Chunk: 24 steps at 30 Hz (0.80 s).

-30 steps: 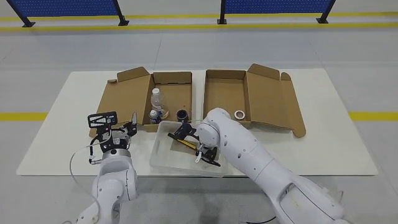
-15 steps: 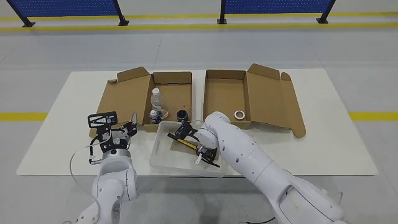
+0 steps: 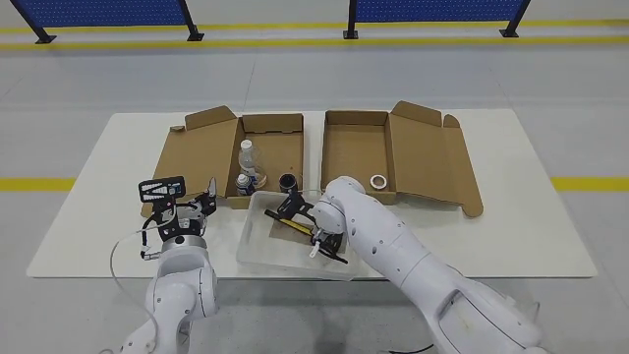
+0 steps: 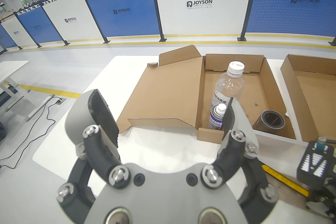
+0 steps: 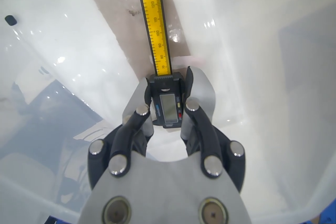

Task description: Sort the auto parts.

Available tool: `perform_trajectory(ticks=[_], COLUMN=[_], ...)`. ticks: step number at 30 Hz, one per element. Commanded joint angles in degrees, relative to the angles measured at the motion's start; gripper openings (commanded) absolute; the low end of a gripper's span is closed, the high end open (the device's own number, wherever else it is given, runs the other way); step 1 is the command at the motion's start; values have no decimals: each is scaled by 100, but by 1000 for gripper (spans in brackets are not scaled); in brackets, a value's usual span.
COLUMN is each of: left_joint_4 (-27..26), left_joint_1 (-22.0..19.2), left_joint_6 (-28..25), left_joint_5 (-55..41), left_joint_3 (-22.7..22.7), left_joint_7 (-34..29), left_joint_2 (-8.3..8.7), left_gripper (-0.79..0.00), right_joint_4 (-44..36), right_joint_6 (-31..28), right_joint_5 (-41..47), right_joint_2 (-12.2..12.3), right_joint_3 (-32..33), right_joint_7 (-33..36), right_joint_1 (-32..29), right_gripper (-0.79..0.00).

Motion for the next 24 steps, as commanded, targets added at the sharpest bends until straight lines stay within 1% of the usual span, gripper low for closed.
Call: perform_trajectory(ticks=[1, 6, 11, 15, 24], left_joint_4=[0, 0, 0, 0, 0], left_joint_1=[0, 0, 0, 0, 0], left_joint_6=[0, 0, 0, 0, 0], left_joint_5=[0, 0, 0, 0, 0], left_joint_3=[0, 0, 0, 0, 0], left_joint_7=[0, 0, 0, 0, 0], left_joint_2=[0, 0, 0, 0, 0], left_gripper=[0, 0, 0, 0, 0], right_joint_4=[0, -242, -728, -1310, -2965], right_joint_6=[-7, 9, 92, 140, 217], right_joint_5=[30, 88, 60, 37, -26], right_joint_2=[-1, 60, 196, 346, 697], right_joint_3=[25, 184, 413, 673, 1351], right_joint_7=[-54, -6, 116, 253, 626], right_joint_1=[-2, -15, -183, -419, -1177], right_gripper=[-785, -785, -785, -785, -785])
